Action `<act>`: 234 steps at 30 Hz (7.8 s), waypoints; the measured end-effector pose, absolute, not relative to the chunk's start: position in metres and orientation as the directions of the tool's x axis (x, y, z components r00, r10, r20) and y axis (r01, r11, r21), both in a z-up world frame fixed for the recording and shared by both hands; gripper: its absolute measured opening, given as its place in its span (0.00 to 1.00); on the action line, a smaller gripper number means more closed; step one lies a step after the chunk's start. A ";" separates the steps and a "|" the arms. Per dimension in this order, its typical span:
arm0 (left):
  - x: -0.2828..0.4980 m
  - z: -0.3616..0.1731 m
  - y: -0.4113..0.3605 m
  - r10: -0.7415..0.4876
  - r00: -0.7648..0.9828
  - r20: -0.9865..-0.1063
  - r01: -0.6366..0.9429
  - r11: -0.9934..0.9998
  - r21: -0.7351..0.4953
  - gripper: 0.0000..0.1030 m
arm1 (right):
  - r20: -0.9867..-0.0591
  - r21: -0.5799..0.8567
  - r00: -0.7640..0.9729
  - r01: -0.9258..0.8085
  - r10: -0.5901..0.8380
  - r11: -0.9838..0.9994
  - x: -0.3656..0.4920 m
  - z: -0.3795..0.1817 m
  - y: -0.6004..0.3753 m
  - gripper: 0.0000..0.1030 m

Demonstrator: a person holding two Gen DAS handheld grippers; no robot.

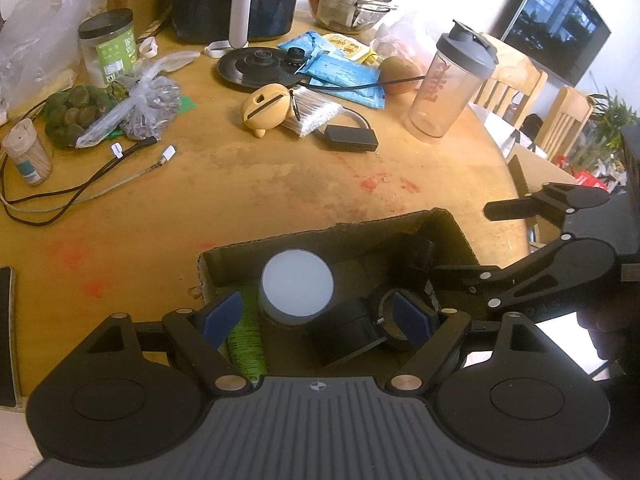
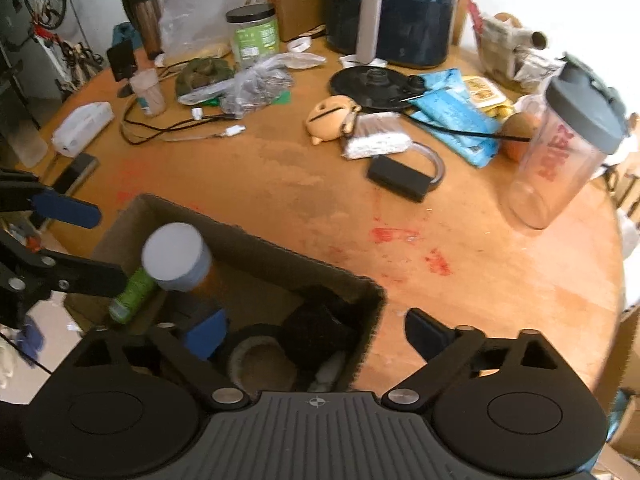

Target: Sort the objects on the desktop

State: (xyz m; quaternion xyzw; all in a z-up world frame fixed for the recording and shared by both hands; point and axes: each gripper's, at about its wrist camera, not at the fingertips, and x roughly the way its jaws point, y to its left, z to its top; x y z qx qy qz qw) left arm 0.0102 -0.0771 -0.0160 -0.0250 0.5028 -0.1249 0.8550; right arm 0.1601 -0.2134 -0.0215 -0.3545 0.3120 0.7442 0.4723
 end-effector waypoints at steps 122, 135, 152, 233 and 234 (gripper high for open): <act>0.016 -0.017 -0.071 -0.180 0.448 -0.876 0.080 0.984 -0.161 0.81 | -0.946 -0.006 -0.043 -0.989 0.322 -0.147 0.181 -0.075 -0.164 1.00; 0.020 -0.015 -0.062 -0.168 0.466 -0.869 0.052 0.985 -0.163 0.81 | -0.874 0.113 -0.151 -0.988 0.463 -0.109 0.216 -0.041 -0.153 1.00; 0.016 -0.010 -0.052 -0.124 0.488 -0.864 -0.029 0.987 -0.159 0.81 | -0.787 0.069 -0.266 -0.935 0.557 -0.348 0.206 -0.060 -0.067 0.84; 0.096 0.001 -0.058 -0.166 0.523 -0.836 0.243 0.969 -0.041 0.81 | -0.889 0.144 -0.139 -0.989 0.436 -0.022 0.217 -0.048 -0.129 0.33; 0.097 0.000 -0.059 -0.168 0.526 -0.833 0.252 0.967 -0.037 0.81 | -0.887 0.148 -0.136 -0.989 0.442 -0.006 0.220 -0.046 -0.134 0.33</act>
